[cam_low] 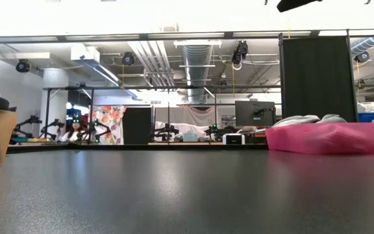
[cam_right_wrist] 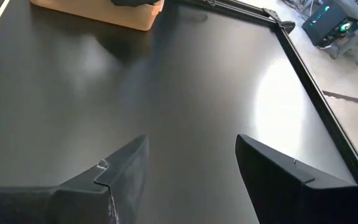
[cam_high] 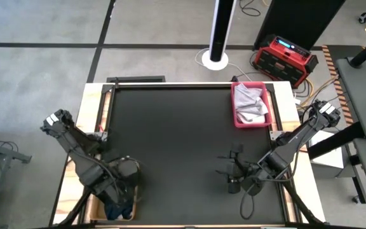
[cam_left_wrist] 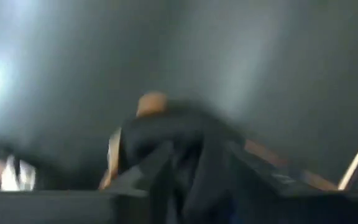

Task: Sort towels by color in basket
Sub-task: Put the black kitchen towel into the orange bin

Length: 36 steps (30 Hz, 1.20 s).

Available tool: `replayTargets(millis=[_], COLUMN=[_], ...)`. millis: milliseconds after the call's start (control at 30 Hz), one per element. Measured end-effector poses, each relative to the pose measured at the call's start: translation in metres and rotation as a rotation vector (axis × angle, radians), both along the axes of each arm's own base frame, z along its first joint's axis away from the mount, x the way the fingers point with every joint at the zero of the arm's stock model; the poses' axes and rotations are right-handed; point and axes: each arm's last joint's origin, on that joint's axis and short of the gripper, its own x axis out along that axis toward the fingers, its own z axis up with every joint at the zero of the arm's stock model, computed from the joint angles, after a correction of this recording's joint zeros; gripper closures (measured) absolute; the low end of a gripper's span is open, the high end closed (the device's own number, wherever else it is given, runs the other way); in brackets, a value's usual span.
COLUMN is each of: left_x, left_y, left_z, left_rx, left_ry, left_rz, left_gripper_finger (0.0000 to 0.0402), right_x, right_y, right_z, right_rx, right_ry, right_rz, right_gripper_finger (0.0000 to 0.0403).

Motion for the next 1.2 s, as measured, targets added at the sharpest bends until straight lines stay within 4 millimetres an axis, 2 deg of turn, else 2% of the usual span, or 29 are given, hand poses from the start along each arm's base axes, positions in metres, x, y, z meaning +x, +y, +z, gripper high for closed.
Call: replayTargets(millis=[100,167,300,533,733,1200], left_x=[0.012,0.014,0.013,0.006,-0.005,-0.006], left_y=[0.001,0.005,0.012,0.011,0.018,0.015], left_z=[-0.004,-0.012,-0.033,-0.066,-0.091,-0.111], left_rx=[0.034,0.059,0.106,-0.036,-0.047,-0.156], left_ry=[-0.087,-0.077,-0.018,0.113,0.225,0.238], left_rz=[-0.072,-0.077,-0.058,0.019,0.125,0.123], left_gripper_finger=[0.0353,0.0388,0.0394,0.0401,0.0401,0.0402], right_x=[0.0,0.0,0.0,-0.001,-0.001,-0.003], right_y=[0.0,0.0,0.0,-0.001,-0.001,-0.002], right_z=[0.0,0.0,-0.001,-0.004,-0.007,-0.013], right_rx=[-0.001,0.0,0.0,0.0,0.011,0.022], right_ry=[0.001,0.0,-0.001,0.004,0.005,0.009], right_rz=[0.0,0.0,-0.001,-0.005,-0.016,-0.032], right_gripper_finger=[0.0166,0.0163,0.0161,0.0171,0.0169,0.0172])
